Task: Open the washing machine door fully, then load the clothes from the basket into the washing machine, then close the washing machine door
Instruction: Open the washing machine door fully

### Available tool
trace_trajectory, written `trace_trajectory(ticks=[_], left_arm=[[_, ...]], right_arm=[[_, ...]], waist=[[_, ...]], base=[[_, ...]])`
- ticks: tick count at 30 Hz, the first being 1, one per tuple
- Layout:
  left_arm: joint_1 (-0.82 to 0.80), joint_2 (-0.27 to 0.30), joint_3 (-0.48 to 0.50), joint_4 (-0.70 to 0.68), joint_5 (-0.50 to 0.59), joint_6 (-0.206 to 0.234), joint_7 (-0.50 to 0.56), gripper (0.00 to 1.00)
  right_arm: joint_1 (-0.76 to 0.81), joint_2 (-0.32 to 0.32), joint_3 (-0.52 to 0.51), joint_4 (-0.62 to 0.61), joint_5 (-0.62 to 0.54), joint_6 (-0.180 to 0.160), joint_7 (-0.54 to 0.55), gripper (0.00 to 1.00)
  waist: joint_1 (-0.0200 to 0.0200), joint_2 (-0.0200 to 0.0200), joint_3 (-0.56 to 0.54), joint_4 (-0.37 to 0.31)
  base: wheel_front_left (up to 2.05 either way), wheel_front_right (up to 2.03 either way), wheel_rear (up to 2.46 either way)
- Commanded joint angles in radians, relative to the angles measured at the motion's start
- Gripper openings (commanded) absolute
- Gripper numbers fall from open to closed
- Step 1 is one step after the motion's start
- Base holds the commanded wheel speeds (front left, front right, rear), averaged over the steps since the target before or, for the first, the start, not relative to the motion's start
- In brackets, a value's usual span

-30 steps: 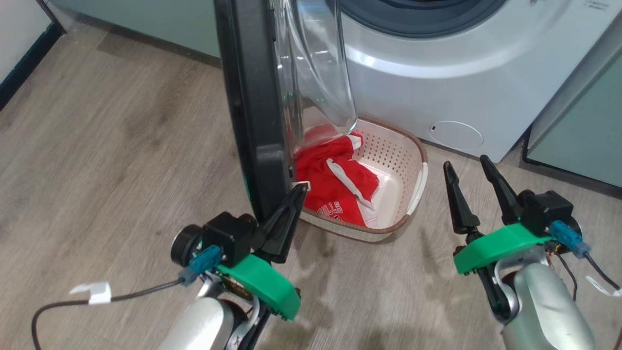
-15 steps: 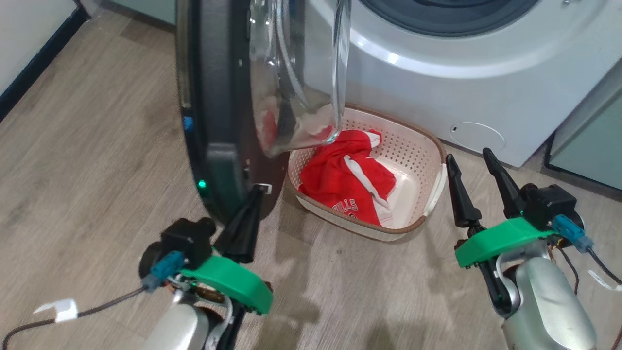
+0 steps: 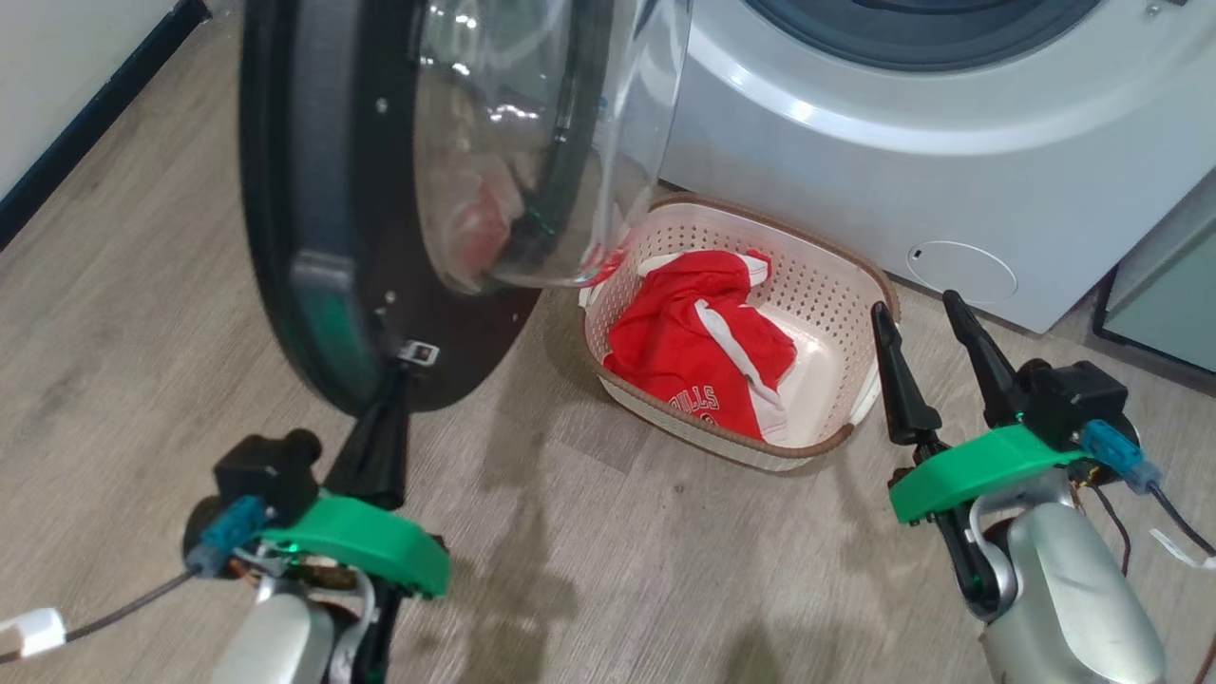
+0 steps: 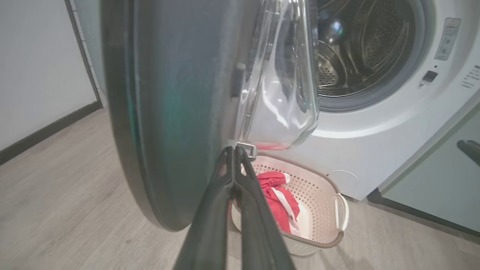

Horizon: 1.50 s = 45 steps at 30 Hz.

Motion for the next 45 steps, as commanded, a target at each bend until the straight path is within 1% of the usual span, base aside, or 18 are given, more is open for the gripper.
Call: trace_trajectory(ticks=[1, 11, 20, 26, 29, 34, 35, 38, 45], left_arm=[[-0.041, 0.031, 0.056, -0.017, -0.006, 0.013, -0.015, 0.00], [-0.099, 0.061, 0.155, 0.066, -0.036, 0.023, -0.068, 0.00], [-0.156, 0.092, 0.261, 0.140, -0.053, 0.007, -0.094, 0.00], [-0.205, 0.093, 0.375, 0.183, -0.050, -0.007, -0.098, 0.00], [-0.227, 0.091, 0.440, 0.209, -0.041, -0.027, -0.098, 0.00], [-0.278, 0.086, 0.547, 0.276, -0.018, -0.076, -0.098, 0.00], [-0.299, 0.085, 0.587, 0.303, -0.007, -0.101, -0.098, 0.00], [-0.332, 0.089, 0.643, 0.348, 0.015, -0.140, -0.098, 0.00], [-0.400, 0.080, 0.755, 0.419, 0.077, -0.204, -0.098, 0.00]], right_arm=[[-0.039, 0.007, 0.026, -0.027, 0.007, 0.000, -0.009, 1.00], [-0.048, 0.007, 0.024, -0.025, 0.002, 0.000, -0.009, 1.00], [-0.070, 0.007, 0.012, -0.029, -0.031, 0.000, -0.009, 1.00], [-0.088, 0.007, 0.003, -0.039, -0.050, 0.000, -0.006, 1.00], [-0.094, 0.007, 0.001, -0.046, -0.057, 0.000, -0.001, 1.00], [-0.103, 0.007, -0.005, -0.062, -0.068, 0.000, 0.011, 1.00], [-0.108, 0.007, -0.008, -0.068, -0.072, 0.000, 0.016, 1.00], [-0.114, 0.007, -0.012, -0.076, -0.076, 0.000, 0.023, 1.00], [-0.122, 0.007, -0.010, -0.087, -0.074, 0.000, 0.028, 1.00]], waist=[[0.0000, 0.0000, 0.001, -0.001], [0.0000, 0.0000, 0.032, -0.036], [0.0000, 0.0000, 0.098, -0.074], [0.0000, 0.0000, 0.143, -0.092], [0.0000, 0.0000, 0.161, -0.098], [0.0000, 0.0000, 0.186, -0.100], [0.0000, 0.0000, 0.193, -0.101], [0.0000, 0.0000, 0.202, -0.102], [0.0000, 0.0000, 0.219, -0.098]], base=[[0.00, 0.00, 0.00], [0.00, 0.00, 0.00], [0.00, 0.00, 0.00], [0.00, 0.00, 0.00], [0.00, 0.00, 0.00], [0.00, 0.00, 0.00], [0.00, 0.00, 0.00], [0.00, 0.00, 0.00], [0.00, 0.00, 0.00]])
